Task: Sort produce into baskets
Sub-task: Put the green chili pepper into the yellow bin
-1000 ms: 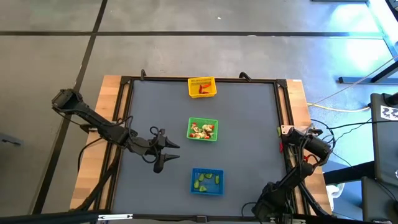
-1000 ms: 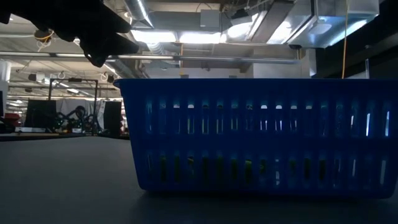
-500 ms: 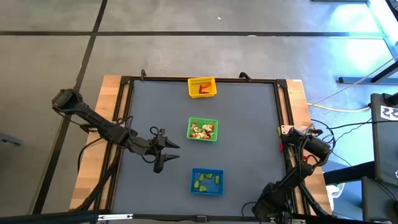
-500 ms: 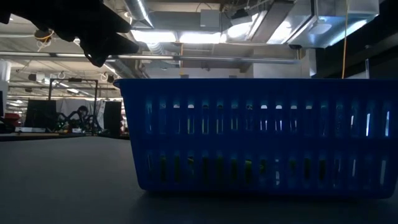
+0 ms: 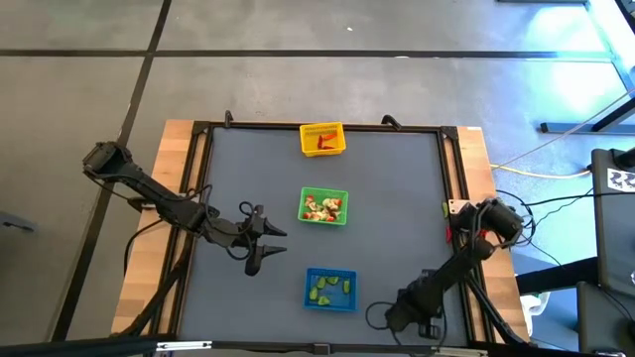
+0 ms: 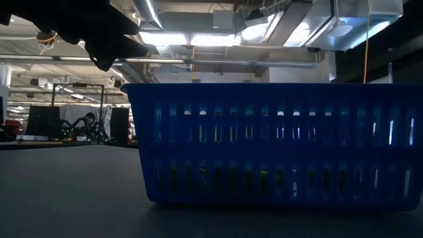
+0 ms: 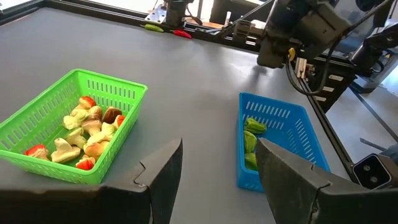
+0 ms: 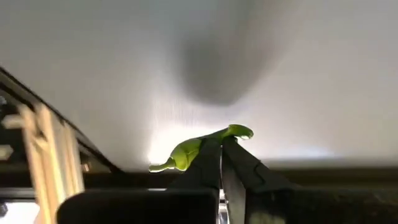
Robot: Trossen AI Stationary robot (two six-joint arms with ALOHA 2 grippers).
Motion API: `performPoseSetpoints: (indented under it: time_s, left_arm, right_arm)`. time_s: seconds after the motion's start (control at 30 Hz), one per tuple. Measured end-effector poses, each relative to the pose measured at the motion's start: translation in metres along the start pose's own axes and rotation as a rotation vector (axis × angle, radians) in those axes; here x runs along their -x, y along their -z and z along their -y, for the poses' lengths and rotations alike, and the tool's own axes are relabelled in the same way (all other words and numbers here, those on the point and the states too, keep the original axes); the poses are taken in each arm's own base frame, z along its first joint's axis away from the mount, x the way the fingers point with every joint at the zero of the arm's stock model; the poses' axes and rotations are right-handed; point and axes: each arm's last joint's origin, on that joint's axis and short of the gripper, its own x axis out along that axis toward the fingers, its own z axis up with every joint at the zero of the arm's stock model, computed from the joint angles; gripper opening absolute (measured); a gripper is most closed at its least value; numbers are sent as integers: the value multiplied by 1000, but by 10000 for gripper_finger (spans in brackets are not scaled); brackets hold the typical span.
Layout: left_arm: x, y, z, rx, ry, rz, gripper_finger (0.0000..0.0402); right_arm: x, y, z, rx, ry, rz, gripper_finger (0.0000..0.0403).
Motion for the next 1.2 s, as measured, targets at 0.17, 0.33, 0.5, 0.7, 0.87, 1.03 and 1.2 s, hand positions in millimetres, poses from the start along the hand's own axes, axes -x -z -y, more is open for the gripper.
performPoseSetpoints:
  time_s: [0.17,0.33,0.5,0.7,0.87,1.03,1.2]
  left_arm:
    - [0,0,0,1,0,0,200]
    - [0,0,0,-3,0,0,200]
    - [0,0,0,-3,0,0,200]
    - [0,0,0,1,0,1,200]
    - [0,0,0,2,0,0,200]
    - [0,0,0,7,0,1,200]
    - [0,0,0,6,0,1,200]
  right_arm:
    - [35,-9,4,6,-21,169,1]
    - [81,-15,5,-9,-3,432,1]
    - [125,-21,0,-16,12,714,1]
    - [156,-36,-8,16,-33,1030,2]
    - [165,-50,-6,40,6,1159,2]
    - [180,-63,13,-22,85,1237,2]
    - [197,-80,45,-47,145,1238,2]
